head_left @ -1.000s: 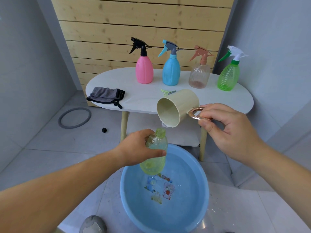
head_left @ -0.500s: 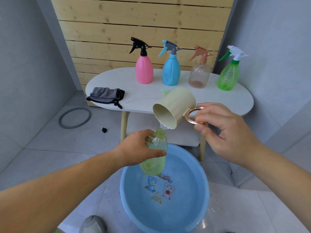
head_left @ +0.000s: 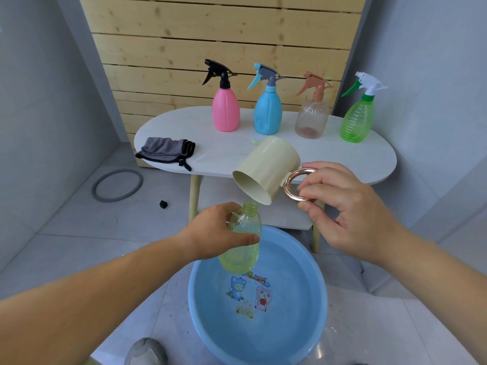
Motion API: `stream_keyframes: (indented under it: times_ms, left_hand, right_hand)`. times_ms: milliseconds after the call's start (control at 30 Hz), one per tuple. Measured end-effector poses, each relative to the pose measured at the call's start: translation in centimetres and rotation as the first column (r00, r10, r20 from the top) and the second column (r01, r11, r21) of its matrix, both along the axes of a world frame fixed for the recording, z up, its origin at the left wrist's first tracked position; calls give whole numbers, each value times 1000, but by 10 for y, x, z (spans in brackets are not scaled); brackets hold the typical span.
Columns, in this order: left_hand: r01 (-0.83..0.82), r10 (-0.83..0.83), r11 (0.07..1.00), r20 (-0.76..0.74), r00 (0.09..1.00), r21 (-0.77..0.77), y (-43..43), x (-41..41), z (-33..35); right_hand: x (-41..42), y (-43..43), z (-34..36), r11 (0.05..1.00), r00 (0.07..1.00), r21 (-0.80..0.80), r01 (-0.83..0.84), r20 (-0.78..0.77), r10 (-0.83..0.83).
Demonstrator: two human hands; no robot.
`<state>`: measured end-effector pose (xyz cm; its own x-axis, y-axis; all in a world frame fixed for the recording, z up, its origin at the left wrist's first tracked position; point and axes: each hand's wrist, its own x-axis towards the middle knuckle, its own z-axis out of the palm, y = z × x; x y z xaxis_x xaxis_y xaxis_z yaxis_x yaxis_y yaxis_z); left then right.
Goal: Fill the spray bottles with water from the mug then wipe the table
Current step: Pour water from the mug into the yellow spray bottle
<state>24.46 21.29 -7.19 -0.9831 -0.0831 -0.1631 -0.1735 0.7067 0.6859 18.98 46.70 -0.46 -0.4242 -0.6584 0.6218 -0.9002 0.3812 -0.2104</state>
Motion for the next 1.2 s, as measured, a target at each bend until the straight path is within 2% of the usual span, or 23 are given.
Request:
stream_keyframes:
  times_ms: [67, 133, 200, 267, 333, 433, 567, 700, 800, 1033, 1200]
  left_hand:
    - [-3, 3, 999, -7, 1000, 34, 0, 0, -1]
    - [-13, 13, 992, -1, 1000, 128, -1, -1, -1]
    - [-50, 39, 943, 40, 998, 328, -1, -2, 1]
    - [-90, 48, 861, 97, 994, 500, -2, -1, 4]
    - [-99, 27, 807, 131, 991, 582, -4, 0, 5]
    - [-75, -15, 776, 139, 990, 626, -4, 3, 1]
    - [-54, -38, 787, 136, 990, 615, -5, 4, -6]
    - [-114, 27, 792, 152, 988, 600, -3, 1, -24]
    - [-152, 70, 771, 155, 985, 619, 6, -3, -41]
    - [-215, 83, 777, 243, 966, 591, 17, -8, -80]
    - [-296, 141, 714, 284, 948, 635, 11, -12, -103]
  right_hand:
    - [3, -3, -2, 995, 990, -81, 58, 134, -47]
    - [8, -7, -1, 968, 923, -185, 169, 373, -90]
    - [8, -8, -2, 931, 805, -223, 289, 583, -110]
    - [4, -6, -6, 903, 692, -222, 369, 714, -108]
    - [2, -5, -15, 872, 582, -240, 426, 811, -61]
    - [0, -6, -35, 814, 388, -238, 530, 921, 17]
    - [-8, -11, -71, 798, 164, -98, 594, 986, 0]
    - [-15, -13, -114, 805, 19, 17, 593, 999, -35]
    - [-16, -17, -142, 795, -73, 46, 604, 997, -1]
    - [-26, -19, -189, 820, -140, 98, 563, 990, -23]
    - [-30, -14, -235, 799, -151, 299, 521, 954, -259]
